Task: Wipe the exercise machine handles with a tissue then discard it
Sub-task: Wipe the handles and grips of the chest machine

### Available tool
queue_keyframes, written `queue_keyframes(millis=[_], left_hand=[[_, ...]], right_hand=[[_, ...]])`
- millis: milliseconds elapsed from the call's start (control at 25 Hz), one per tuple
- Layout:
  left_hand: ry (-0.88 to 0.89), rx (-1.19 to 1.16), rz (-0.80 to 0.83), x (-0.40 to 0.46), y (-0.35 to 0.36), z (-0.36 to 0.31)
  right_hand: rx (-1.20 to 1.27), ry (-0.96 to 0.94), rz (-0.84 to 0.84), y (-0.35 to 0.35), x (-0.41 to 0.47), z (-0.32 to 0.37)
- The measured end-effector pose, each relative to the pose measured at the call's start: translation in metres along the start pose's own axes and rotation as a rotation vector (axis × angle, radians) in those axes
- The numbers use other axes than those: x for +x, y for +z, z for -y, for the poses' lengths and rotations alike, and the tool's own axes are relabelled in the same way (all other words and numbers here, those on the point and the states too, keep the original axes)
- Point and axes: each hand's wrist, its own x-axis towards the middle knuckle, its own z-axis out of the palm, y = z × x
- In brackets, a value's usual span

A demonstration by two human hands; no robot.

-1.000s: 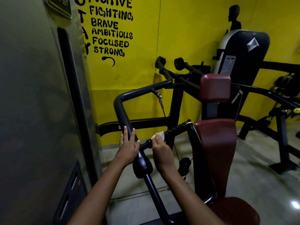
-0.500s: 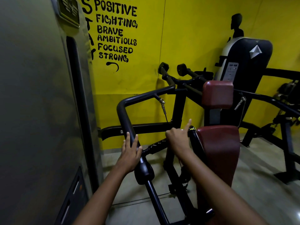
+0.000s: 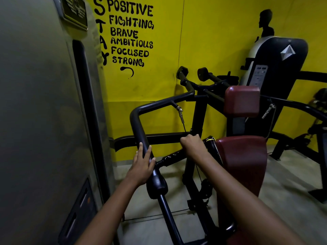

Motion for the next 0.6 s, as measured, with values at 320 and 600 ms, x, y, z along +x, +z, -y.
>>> queue_keyframes(millis=[320,600], left_hand=[[0.004,0.046,-0.086,-0.048,-0.022,-0.024],[-0.054,0.008,-0.229,-0.162,-0.026,-0.072]], right_hand=[[0.348,-0.206,-0.175,-0.014,-0.046,0.005],[0.571,-0.300,-0.132,-0.023,-0.126,0.016]])
